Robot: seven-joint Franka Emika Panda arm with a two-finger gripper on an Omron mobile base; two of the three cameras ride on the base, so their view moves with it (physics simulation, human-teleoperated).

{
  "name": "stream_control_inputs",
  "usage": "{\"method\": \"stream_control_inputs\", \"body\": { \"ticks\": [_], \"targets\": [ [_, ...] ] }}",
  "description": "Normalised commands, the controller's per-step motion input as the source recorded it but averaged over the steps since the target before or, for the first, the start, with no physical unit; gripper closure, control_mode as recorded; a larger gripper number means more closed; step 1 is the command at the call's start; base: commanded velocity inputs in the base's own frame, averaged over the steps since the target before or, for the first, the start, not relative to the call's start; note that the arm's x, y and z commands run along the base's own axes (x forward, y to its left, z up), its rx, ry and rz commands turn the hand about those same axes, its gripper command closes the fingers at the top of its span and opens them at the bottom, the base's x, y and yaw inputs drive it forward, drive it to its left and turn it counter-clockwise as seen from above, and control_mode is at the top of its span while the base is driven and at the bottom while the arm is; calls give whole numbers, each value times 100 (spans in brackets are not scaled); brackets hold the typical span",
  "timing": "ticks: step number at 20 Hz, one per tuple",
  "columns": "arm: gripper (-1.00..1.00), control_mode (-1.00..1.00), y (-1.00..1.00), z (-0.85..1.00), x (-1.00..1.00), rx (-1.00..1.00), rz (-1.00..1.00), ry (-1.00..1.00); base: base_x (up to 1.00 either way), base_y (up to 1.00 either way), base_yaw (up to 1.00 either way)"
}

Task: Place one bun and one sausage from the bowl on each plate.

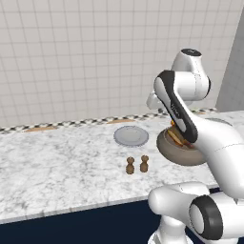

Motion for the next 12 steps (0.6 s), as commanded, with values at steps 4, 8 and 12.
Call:
{"method": "stream_control_inputs", "body": {
  "ticks": [4, 8, 12],
  "targets": [
    [-100, -100, -50, -10, -8, 2, -10, 3, 0, 0, 0],
    [-100, -100, -100, -34, 6, 0, -19, 26, 0, 0, 0],
    [-100, -100, -97, -67, 38, -14, -14, 35, 0, 0, 0]
  ]
}}
